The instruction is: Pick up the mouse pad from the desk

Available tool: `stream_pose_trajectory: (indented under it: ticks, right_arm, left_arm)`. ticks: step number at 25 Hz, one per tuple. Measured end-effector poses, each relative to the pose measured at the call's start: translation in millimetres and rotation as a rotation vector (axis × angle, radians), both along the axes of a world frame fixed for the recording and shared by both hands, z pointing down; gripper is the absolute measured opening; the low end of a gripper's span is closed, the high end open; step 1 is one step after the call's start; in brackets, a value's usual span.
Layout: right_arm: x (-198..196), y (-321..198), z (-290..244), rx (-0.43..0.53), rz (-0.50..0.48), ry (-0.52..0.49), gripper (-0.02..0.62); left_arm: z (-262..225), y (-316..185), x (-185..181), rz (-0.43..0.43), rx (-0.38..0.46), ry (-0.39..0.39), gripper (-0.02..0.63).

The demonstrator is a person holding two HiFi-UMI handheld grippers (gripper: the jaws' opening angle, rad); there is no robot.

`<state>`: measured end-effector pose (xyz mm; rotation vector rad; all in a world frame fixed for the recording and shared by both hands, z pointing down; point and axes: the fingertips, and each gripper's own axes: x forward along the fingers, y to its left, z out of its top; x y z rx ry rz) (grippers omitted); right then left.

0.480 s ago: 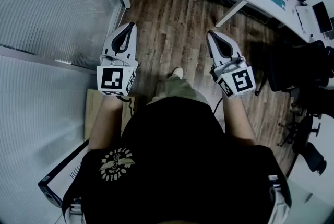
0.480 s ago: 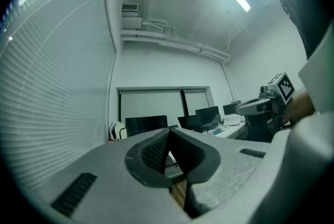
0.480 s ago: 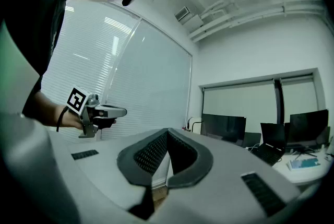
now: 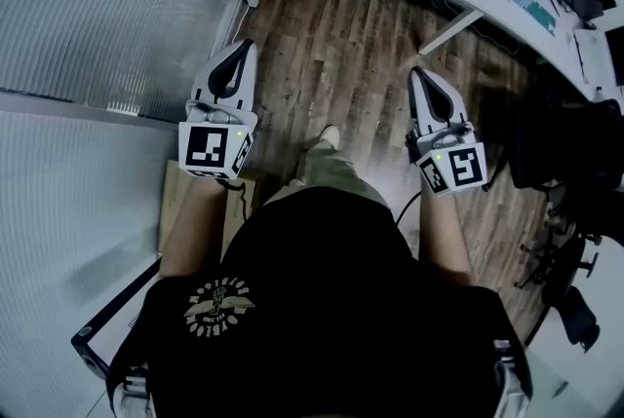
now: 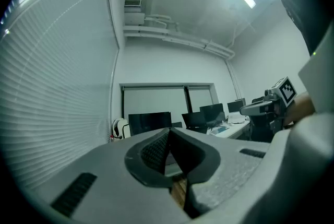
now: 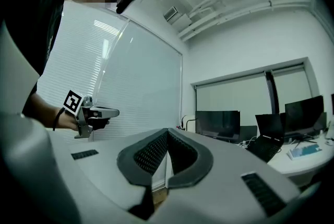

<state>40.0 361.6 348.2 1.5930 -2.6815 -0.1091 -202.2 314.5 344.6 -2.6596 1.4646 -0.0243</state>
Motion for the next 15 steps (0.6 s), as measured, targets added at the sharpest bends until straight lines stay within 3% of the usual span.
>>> stream_pose_trajectory:
  ticks: [15]
  right_arm:
    - [53, -98, 23, -0.049, 0.018, -0.029, 0.0]
  left_arm:
    - [25, -106, 31, -0.02, -0.06, -0.013, 0.008]
